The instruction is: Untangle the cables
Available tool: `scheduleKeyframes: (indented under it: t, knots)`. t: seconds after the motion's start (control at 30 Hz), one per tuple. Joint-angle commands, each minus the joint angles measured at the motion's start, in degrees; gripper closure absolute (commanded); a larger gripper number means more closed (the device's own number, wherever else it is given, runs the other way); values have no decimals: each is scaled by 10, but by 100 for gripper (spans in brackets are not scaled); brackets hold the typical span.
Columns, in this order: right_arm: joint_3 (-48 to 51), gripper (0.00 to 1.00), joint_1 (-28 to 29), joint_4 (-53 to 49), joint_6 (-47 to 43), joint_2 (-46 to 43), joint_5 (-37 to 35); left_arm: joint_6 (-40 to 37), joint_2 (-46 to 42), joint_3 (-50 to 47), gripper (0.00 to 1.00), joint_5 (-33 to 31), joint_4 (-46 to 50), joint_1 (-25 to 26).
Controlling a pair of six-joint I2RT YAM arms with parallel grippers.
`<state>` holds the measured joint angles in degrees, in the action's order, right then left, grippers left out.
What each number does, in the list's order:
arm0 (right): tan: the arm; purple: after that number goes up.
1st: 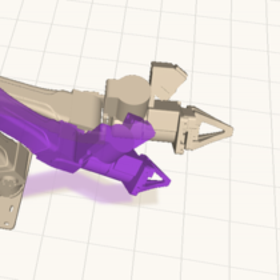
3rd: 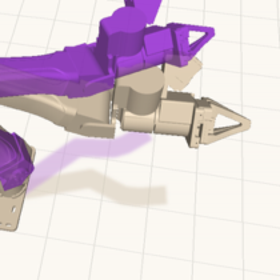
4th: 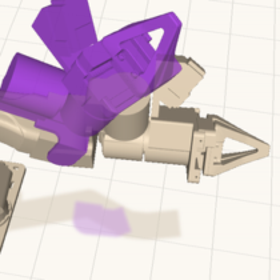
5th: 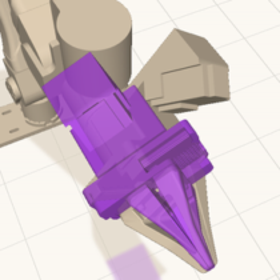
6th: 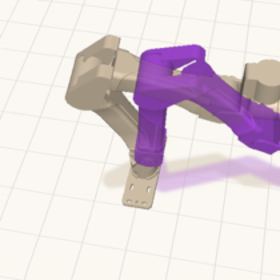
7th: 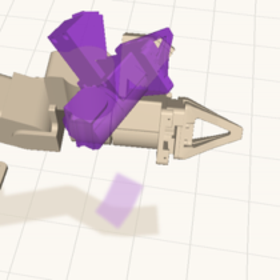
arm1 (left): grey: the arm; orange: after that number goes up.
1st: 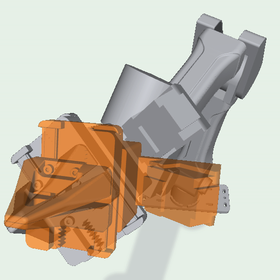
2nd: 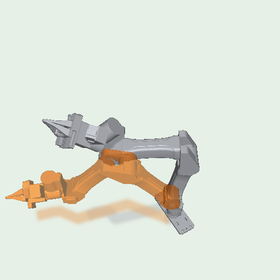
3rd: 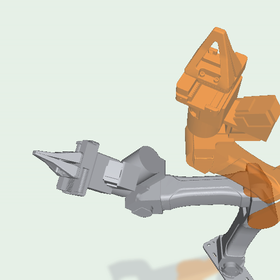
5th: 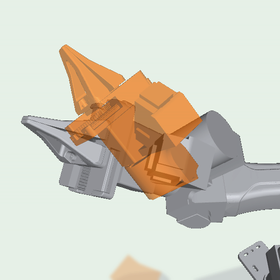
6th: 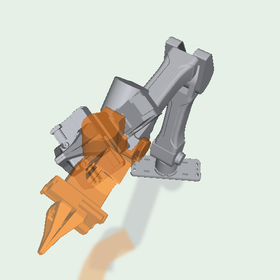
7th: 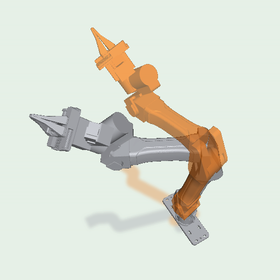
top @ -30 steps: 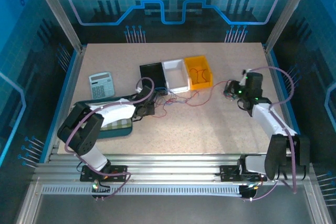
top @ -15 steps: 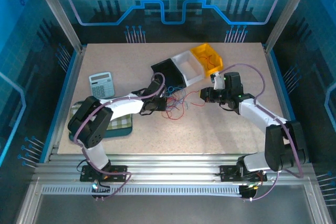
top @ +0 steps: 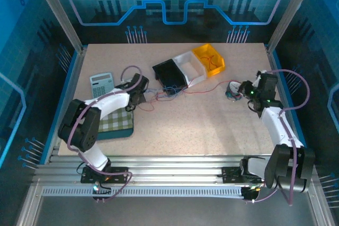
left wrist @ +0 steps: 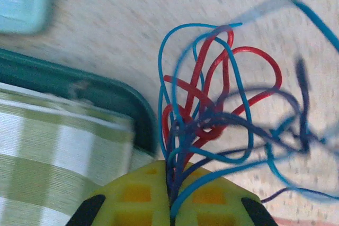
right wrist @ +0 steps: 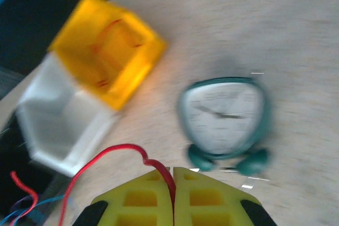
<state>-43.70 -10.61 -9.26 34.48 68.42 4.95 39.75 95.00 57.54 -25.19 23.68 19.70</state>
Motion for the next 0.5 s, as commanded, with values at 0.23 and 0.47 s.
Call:
scheduleKeyframes:
  t: [0.23,0.47]
  knots:
    - [8,100,-47,-138,33,-23,-201,64,-63,-4,100,-42,42,-69]
    - [20,100,-42,-101,27,-28,-155,9,-53,-3,100,-31,22,-19]
